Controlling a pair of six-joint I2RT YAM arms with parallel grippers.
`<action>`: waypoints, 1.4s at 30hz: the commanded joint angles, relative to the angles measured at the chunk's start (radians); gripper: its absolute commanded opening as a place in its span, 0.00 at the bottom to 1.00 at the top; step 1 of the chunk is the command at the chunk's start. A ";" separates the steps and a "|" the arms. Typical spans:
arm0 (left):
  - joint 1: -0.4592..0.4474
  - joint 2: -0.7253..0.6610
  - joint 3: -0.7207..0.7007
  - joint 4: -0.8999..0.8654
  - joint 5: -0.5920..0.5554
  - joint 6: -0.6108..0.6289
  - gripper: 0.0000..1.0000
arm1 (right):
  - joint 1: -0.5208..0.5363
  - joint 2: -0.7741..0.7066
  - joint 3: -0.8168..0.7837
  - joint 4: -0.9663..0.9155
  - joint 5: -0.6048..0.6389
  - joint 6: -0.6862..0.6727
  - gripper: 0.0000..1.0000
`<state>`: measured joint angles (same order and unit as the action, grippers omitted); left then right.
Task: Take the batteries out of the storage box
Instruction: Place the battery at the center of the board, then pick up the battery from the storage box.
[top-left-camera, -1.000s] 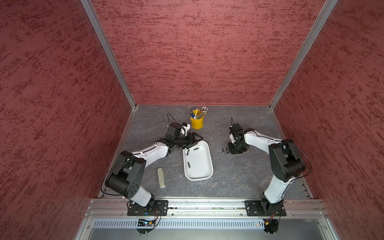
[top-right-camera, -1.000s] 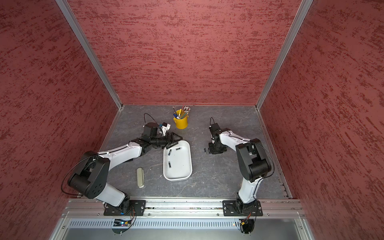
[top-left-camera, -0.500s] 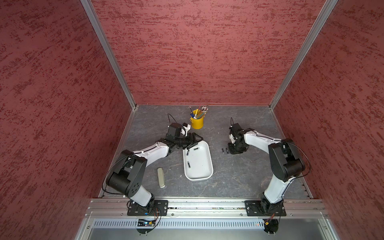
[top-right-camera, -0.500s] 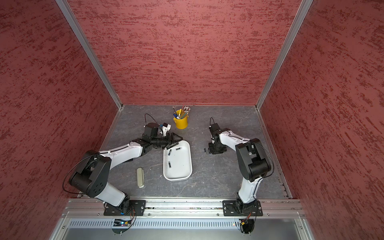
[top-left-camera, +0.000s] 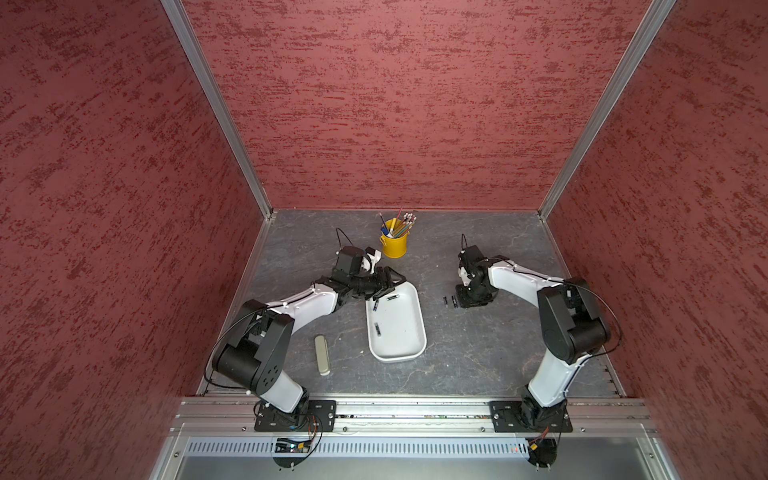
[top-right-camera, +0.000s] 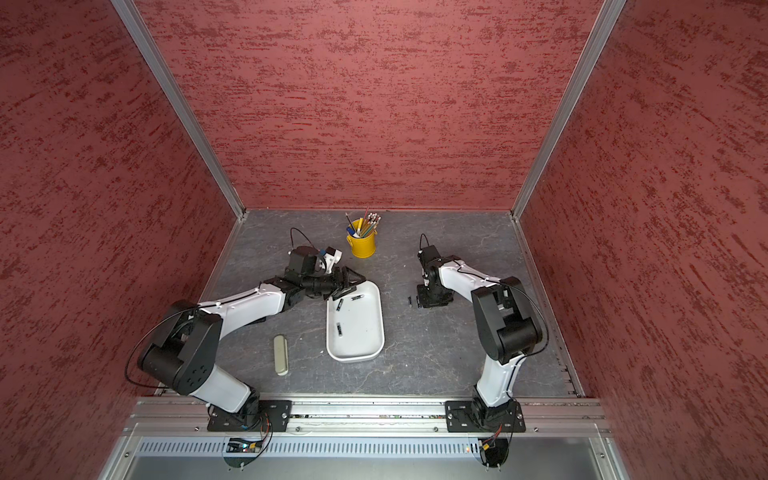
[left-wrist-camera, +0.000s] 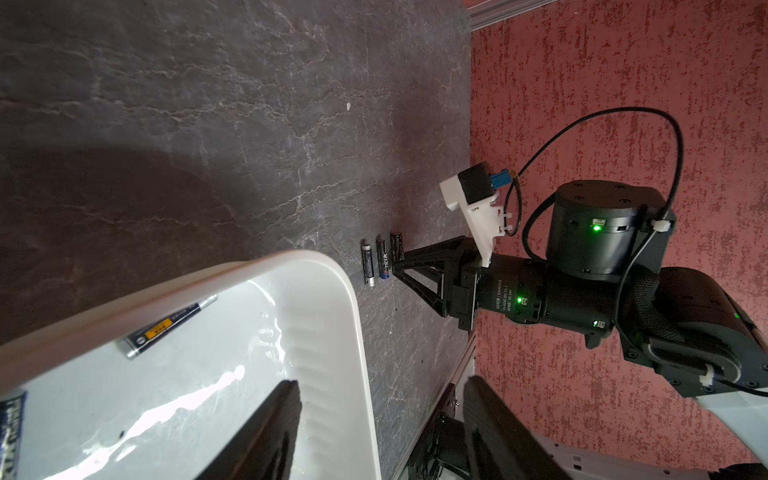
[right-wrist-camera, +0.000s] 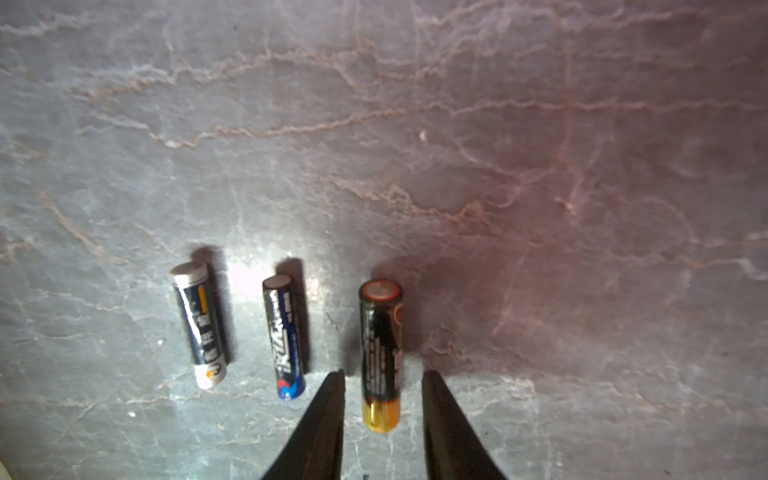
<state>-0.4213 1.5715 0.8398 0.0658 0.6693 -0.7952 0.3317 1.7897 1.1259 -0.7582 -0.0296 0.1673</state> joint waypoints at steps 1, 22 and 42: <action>-0.005 0.003 0.043 -0.082 -0.025 0.060 0.66 | -0.005 -0.055 0.035 -0.029 0.032 0.006 0.37; -0.324 0.044 0.270 -0.592 -0.913 0.631 0.67 | -0.029 -0.282 0.144 -0.151 0.017 0.027 0.38; -0.320 0.214 0.196 -0.356 -0.853 0.722 0.51 | -0.067 -0.286 0.146 -0.149 -0.032 0.020 0.37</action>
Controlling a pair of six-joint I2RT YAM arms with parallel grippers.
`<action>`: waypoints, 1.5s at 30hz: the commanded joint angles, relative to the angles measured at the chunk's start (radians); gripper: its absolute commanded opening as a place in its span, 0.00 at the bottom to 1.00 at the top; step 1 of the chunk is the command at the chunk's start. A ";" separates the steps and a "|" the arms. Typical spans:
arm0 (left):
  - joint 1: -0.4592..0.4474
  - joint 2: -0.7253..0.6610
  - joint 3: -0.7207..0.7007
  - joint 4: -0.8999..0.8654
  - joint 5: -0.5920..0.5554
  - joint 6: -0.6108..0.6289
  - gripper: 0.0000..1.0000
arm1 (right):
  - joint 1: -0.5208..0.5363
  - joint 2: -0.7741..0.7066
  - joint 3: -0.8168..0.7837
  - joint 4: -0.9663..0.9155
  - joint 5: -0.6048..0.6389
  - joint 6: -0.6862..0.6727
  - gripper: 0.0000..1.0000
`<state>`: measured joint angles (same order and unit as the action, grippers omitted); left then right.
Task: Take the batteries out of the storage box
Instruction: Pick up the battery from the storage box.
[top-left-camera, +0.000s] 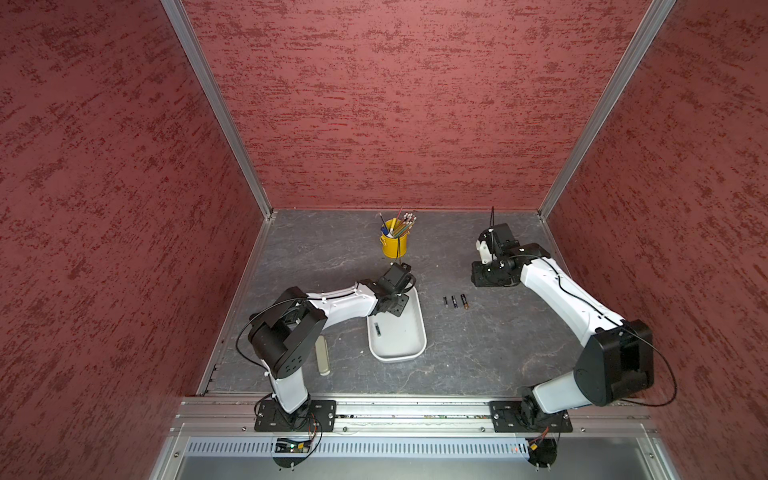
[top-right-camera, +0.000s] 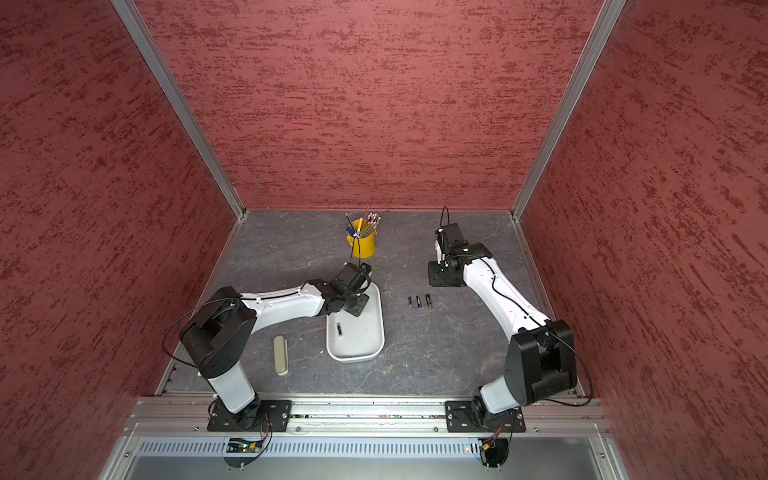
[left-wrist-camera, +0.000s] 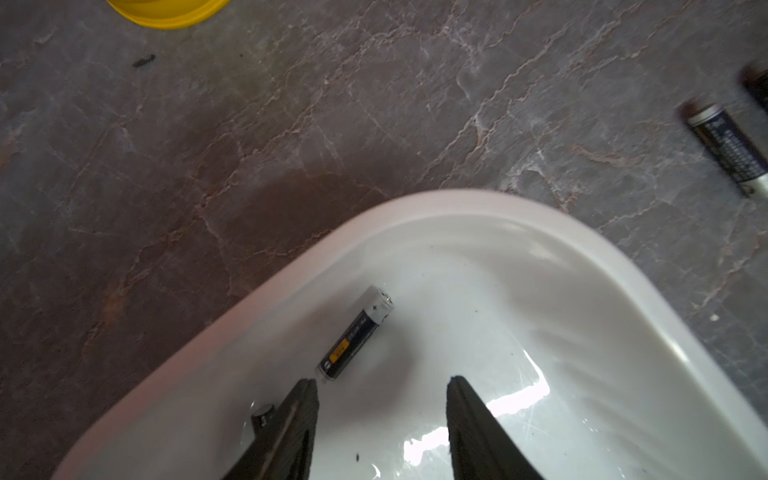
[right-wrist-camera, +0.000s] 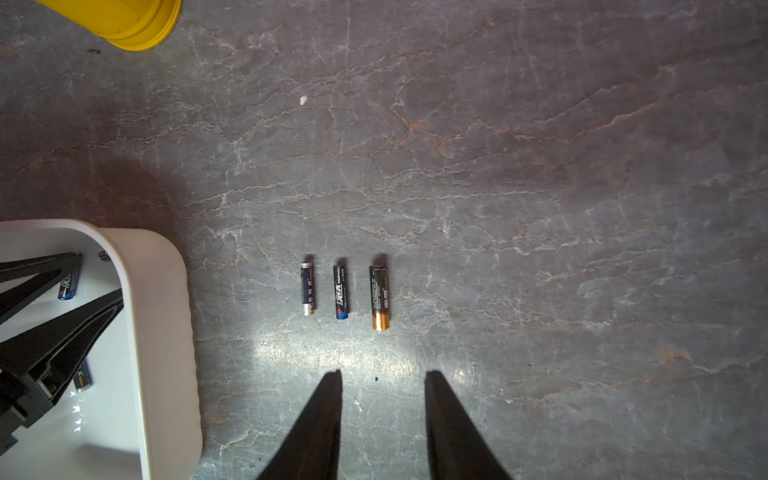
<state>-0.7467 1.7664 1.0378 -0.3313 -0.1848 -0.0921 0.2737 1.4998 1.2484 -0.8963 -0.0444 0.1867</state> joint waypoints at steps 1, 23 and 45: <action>0.005 0.023 -0.005 0.047 0.004 0.024 0.51 | -0.011 0.004 0.022 -0.011 -0.017 0.000 0.37; 0.035 0.077 -0.025 0.087 0.103 0.035 0.60 | -0.016 0.003 0.002 -0.013 -0.029 -0.003 0.35; -0.002 0.044 0.066 -0.089 0.086 -0.020 0.22 | -0.016 -0.038 -0.060 0.058 -0.094 0.042 0.36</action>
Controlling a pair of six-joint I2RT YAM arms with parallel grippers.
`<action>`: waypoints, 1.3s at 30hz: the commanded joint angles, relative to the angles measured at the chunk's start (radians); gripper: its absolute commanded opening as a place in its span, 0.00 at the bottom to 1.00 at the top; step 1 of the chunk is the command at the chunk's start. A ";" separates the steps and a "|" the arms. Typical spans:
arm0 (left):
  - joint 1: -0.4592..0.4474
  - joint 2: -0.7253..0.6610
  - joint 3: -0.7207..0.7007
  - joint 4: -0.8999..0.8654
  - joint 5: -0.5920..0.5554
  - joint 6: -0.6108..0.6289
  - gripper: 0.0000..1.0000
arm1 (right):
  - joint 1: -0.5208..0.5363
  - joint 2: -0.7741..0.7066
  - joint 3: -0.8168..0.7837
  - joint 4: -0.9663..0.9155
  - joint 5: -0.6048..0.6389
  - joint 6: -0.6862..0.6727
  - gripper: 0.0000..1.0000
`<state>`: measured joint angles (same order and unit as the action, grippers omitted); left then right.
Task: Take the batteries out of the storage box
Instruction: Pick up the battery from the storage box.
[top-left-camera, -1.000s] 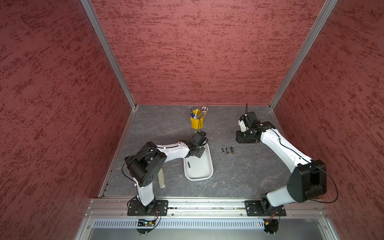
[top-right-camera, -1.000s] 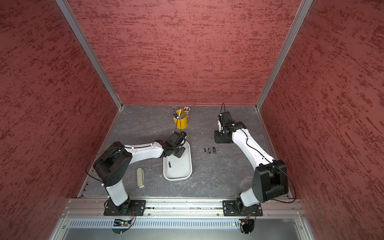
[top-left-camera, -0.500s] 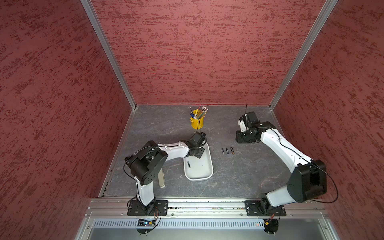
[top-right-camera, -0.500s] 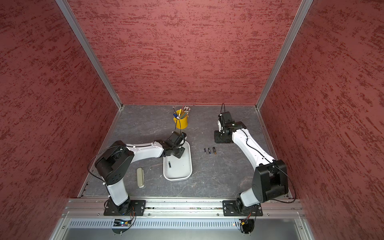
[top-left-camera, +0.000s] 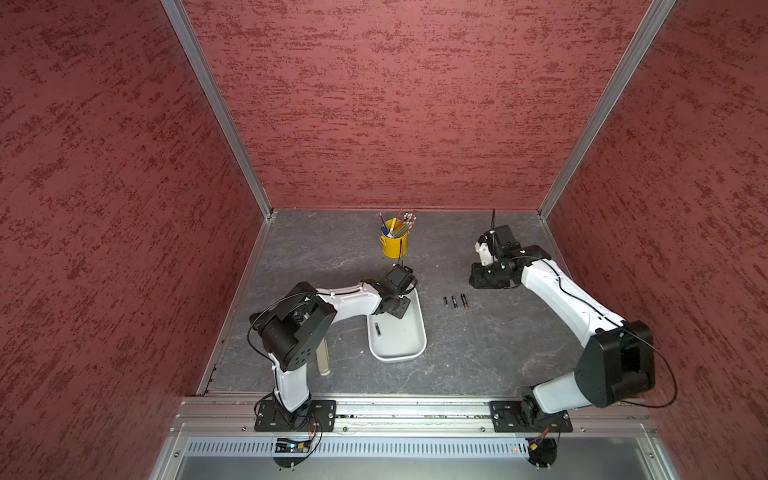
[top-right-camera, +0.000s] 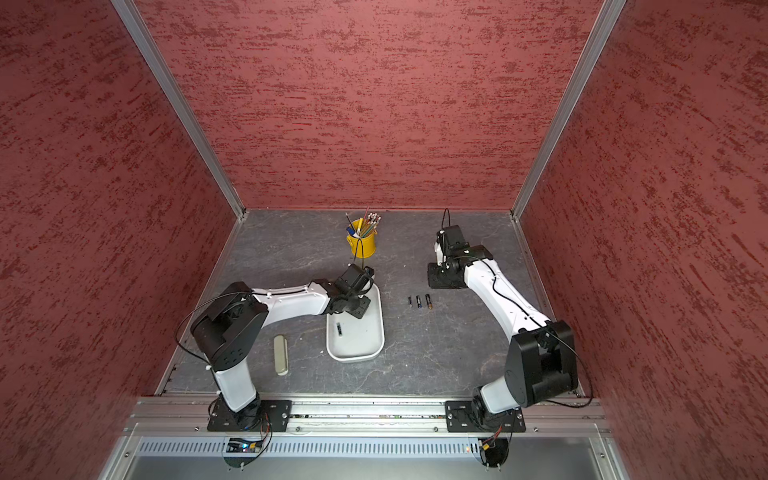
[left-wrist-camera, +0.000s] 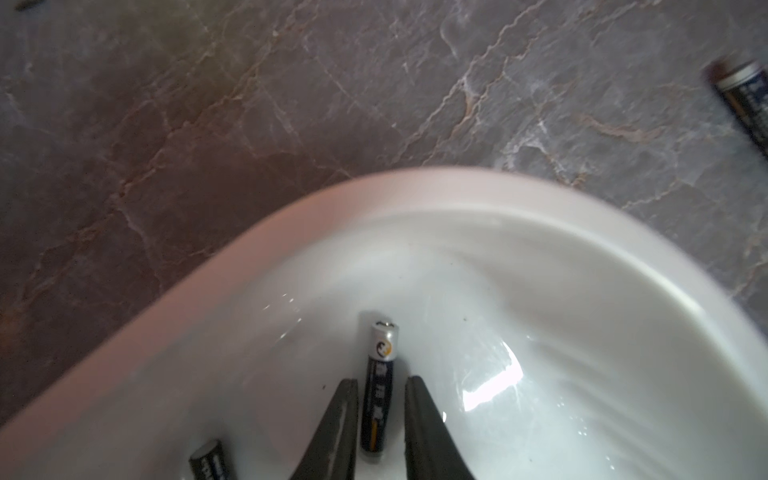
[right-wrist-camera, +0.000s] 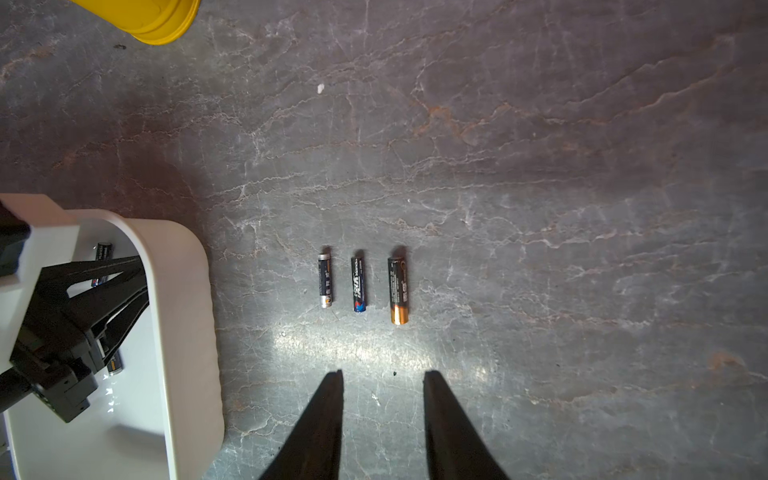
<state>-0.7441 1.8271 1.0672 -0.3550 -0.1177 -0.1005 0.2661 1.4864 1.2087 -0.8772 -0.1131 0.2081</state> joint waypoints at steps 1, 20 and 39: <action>-0.005 -0.024 0.046 -0.074 0.021 -0.011 0.21 | -0.007 -0.025 -0.023 0.043 -0.029 0.024 0.36; 0.028 -0.050 0.109 -0.125 0.064 -0.079 0.39 | -0.008 -0.057 -0.031 0.086 -0.096 0.057 0.38; 0.024 0.100 0.106 -0.081 0.050 -0.057 0.34 | -0.008 -0.047 -0.013 0.067 -0.081 0.040 0.38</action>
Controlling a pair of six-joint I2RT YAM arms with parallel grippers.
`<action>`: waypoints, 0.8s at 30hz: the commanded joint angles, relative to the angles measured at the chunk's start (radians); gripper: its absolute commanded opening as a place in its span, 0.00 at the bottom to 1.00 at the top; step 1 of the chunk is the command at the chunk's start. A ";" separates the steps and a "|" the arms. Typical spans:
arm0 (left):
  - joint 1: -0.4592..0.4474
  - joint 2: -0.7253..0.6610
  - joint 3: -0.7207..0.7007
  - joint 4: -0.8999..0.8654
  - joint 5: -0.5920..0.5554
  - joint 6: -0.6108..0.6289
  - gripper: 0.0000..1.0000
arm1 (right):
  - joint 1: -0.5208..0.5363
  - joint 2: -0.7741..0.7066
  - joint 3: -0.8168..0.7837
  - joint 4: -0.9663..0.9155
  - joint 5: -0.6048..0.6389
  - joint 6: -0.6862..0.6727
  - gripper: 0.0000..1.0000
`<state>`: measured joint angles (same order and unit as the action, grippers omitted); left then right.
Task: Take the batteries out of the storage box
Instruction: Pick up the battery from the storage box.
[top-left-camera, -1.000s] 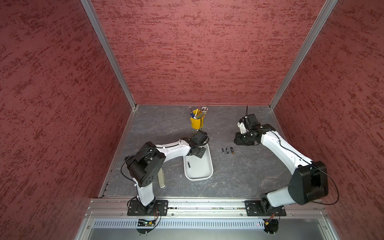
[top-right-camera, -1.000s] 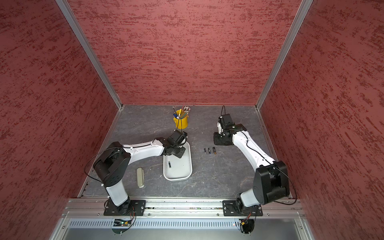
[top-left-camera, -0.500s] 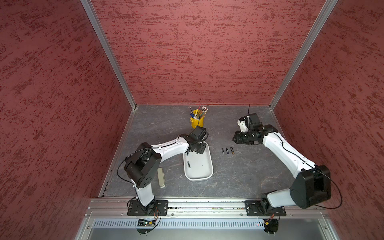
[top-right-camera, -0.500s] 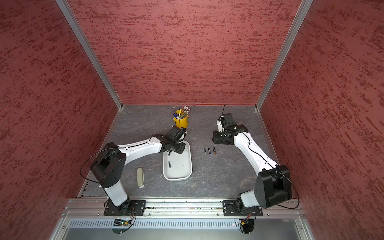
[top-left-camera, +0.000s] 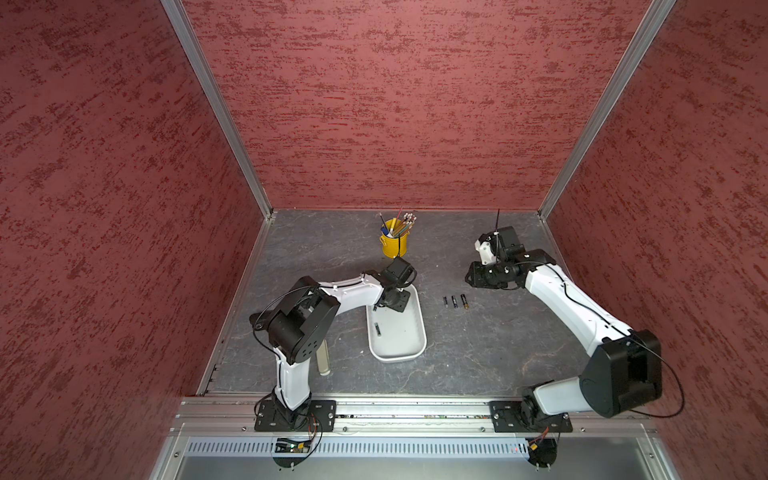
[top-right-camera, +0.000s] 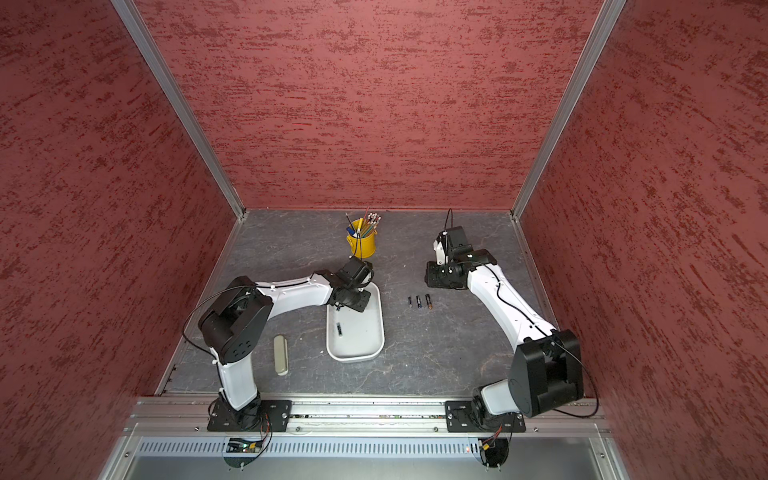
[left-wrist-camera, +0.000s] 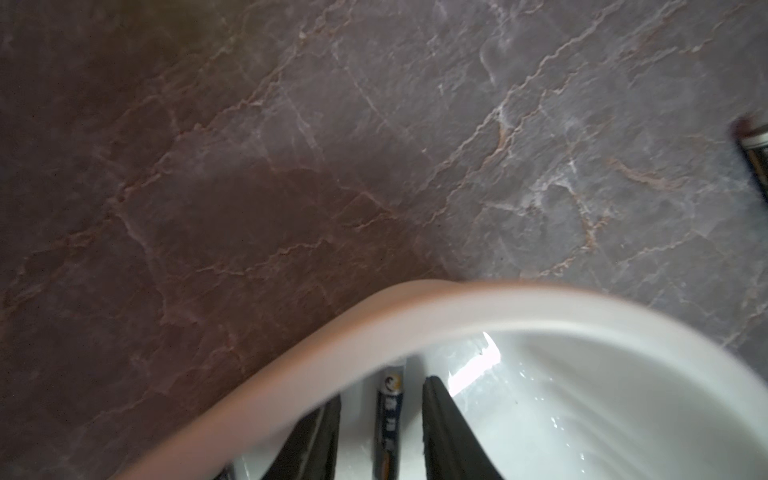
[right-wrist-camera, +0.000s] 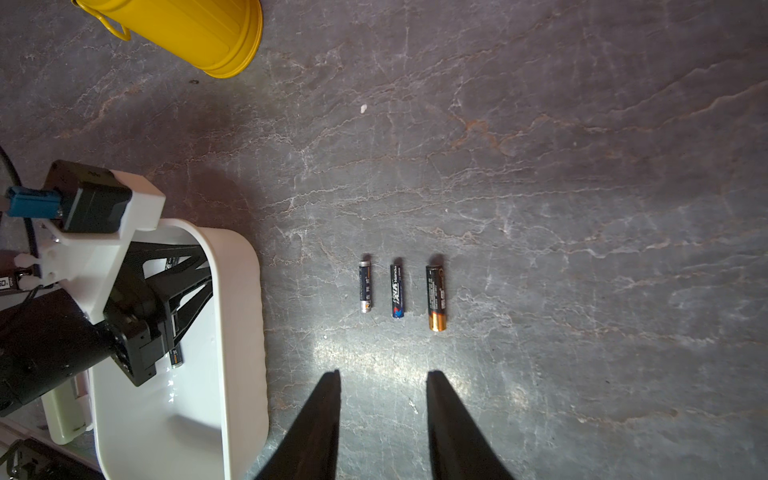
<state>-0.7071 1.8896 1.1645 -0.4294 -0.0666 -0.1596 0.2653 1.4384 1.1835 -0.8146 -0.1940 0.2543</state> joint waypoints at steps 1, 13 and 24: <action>-0.015 0.040 0.011 -0.012 -0.007 -0.003 0.33 | -0.007 0.001 0.011 0.005 0.000 -0.006 0.38; -0.021 0.021 -0.013 -0.029 -0.019 -0.046 0.13 | -0.006 -0.037 -0.064 0.051 -0.044 0.027 0.38; 0.003 -0.175 -0.040 0.167 0.354 -0.296 0.15 | 0.028 -0.070 -0.129 0.202 -0.206 0.127 0.38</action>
<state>-0.7139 1.7809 1.1412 -0.3779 0.1368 -0.3439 0.2798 1.3952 1.0695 -0.6979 -0.3260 0.3405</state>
